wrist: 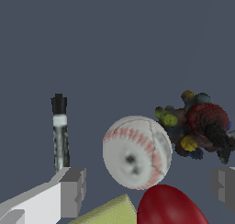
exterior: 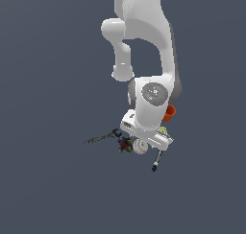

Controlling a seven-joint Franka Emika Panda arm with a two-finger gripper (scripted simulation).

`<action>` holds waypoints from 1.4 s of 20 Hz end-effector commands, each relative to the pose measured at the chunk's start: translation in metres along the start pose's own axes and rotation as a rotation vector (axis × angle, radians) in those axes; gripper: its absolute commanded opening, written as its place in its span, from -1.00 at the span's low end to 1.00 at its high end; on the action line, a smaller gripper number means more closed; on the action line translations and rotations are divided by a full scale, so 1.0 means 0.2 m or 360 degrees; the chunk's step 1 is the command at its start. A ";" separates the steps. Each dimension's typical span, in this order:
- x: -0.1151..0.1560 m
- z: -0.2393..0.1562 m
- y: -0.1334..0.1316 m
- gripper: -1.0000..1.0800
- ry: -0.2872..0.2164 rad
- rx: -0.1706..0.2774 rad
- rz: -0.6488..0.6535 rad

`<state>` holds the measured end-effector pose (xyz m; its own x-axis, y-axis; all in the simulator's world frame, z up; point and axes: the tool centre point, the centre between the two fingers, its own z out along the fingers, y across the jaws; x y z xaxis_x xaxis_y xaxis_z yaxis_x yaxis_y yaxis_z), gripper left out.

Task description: Pick up a designated object from a clutter of objects.

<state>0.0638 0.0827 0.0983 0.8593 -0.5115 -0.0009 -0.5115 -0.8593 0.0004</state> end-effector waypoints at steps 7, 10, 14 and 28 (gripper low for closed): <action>0.00 0.15 0.00 0.92 0.0001 0.0000 0.0004; 0.00 0.22 0.00 0.92 0.0001 0.0000 0.0005; 0.00 0.25 0.00 0.92 0.0001 0.0001 0.0006; 0.01 0.22 -0.01 -1.00 0.0012 0.0010 0.0003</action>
<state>0.0662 0.0839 0.0536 0.8580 -0.5137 0.0058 -0.5136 -0.8580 -0.0052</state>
